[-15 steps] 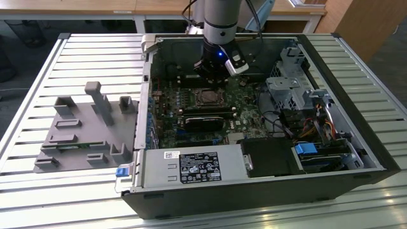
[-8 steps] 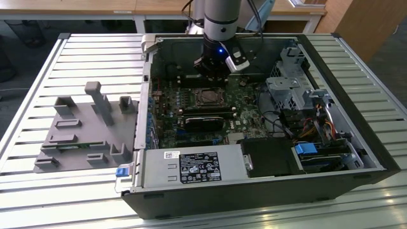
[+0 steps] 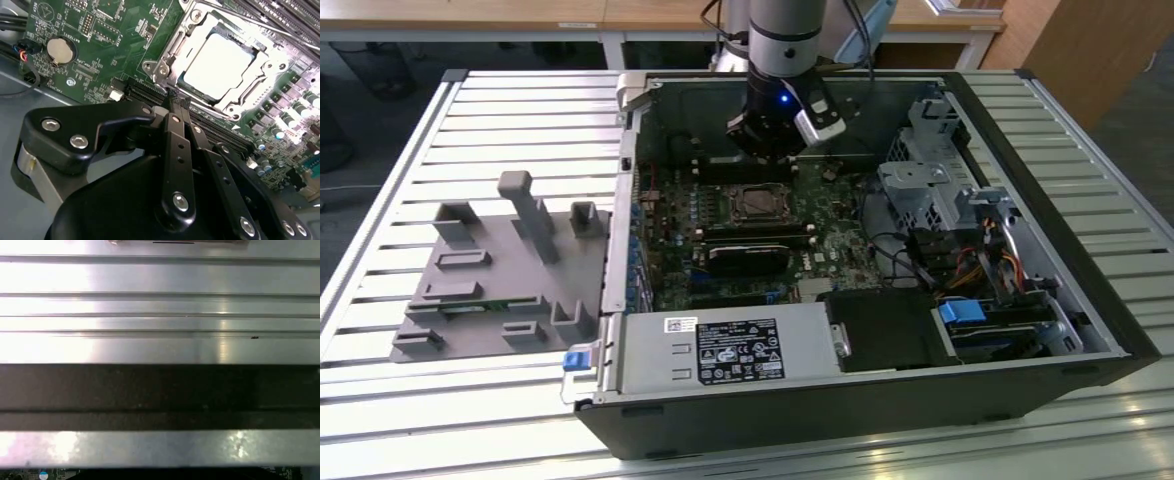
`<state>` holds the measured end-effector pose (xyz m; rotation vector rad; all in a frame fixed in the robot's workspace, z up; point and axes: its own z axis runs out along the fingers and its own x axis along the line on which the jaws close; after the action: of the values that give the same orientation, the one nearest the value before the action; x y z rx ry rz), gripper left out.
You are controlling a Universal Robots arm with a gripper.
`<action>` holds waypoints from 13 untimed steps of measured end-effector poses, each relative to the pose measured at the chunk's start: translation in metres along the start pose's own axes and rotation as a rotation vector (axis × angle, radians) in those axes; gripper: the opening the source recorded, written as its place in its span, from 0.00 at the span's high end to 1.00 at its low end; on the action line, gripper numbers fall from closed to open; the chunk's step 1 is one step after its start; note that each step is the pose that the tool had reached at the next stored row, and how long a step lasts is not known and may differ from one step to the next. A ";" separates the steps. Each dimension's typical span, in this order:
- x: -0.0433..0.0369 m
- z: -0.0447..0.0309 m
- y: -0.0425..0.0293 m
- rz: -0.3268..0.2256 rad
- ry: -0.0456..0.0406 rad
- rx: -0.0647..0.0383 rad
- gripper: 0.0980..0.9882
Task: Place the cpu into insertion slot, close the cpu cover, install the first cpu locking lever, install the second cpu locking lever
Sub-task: 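Install the first cpu locking lever, then install the second cpu locking lever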
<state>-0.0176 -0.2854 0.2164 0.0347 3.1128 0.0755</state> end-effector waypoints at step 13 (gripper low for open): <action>-0.0001 -0.0002 -0.0039 0.000 0.0000 0.000 0.99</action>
<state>-0.0176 -0.2892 0.2164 0.0345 3.1128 0.0754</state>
